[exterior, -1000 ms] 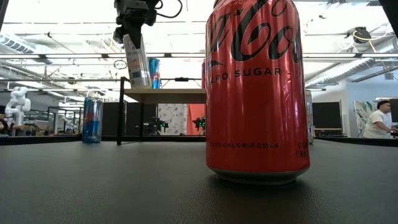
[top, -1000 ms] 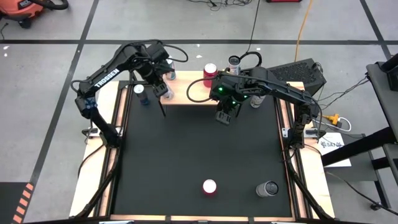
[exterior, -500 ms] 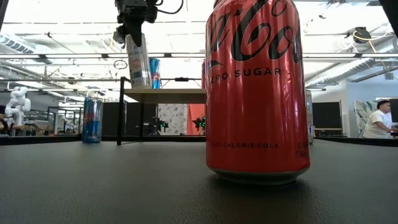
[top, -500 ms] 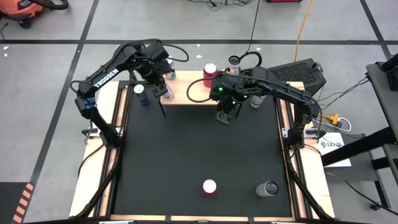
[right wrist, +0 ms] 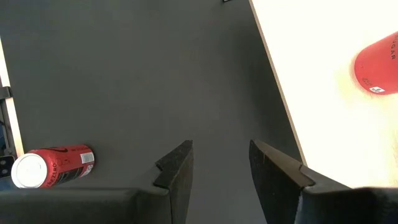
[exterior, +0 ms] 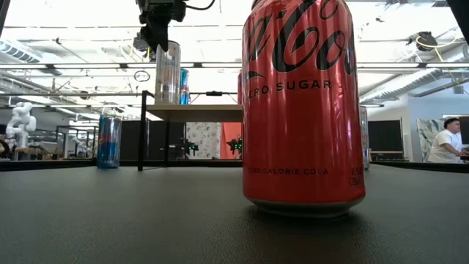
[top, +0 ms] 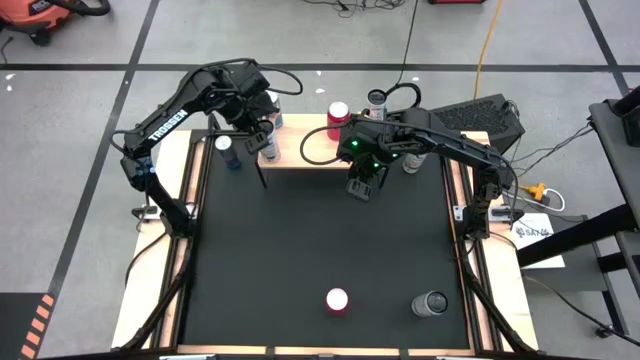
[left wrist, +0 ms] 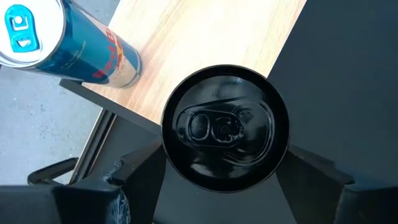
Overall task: Place canned beverage on shelf
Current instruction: Put the bottom white orange soda can on the shelf
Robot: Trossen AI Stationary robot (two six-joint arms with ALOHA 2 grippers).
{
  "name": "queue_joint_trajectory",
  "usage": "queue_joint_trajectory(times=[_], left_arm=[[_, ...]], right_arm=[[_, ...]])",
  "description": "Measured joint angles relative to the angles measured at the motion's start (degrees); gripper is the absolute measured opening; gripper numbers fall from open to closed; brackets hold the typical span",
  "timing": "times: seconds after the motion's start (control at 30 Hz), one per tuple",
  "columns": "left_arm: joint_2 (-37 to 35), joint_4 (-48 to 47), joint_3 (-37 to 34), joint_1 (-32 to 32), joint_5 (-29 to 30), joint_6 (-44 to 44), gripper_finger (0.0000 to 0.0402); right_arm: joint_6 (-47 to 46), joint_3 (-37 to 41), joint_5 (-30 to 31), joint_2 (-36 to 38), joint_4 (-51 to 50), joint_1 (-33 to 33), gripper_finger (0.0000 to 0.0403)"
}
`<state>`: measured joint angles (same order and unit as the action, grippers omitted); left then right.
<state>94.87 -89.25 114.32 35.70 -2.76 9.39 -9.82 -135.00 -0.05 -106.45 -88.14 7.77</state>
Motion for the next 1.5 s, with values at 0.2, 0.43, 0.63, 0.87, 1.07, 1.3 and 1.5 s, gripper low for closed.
queue_joint_trajectory(times=[0.2,0.43,0.63,0.87,1.07,1.3,1.5], left_arm=[[0.0,-0.06,2.85,0.0,0.02,1.4,0.0286],[-0.21,-0.62,7.75,0.0,0.11,-0.43,0.0286],[-2.47,-0.66,9.36,0.0,0.26,-1.63,0.0286],[-5.87,-0.71,9.53,-0.48,-0.31,-3.44,0.0286],[-8.94,-0.75,7.91,-3.0,-1.82,-4.15,0.0272],[-10.05,-0.76,5.79,-4.84,-1.17,-6.17,0.021],[-9.97,-0.8,0.6,-6.28,-0.62,-8.99,0.0157]], right_arm=[[0.0,0.0,0.0,0.0,0.0,0.0,0.0144],[0.01,0.01,0.0,0.0,-0.02,0.01,0.0144],[0.02,0.0,0.0,0.0,-0.02,0.02,0.0144],[0.0,0.02,0.0,0.0,-0.02,0.01,0.0144],[0.0,0.01,0.0,0.0,-0.02,0.0,0.0144],[0.0,0.0,0.0,0.0,-0.02,0.01,0.0144],[0.0,0.0,0.0,0.0,-0.02,0.02,0.0144]])
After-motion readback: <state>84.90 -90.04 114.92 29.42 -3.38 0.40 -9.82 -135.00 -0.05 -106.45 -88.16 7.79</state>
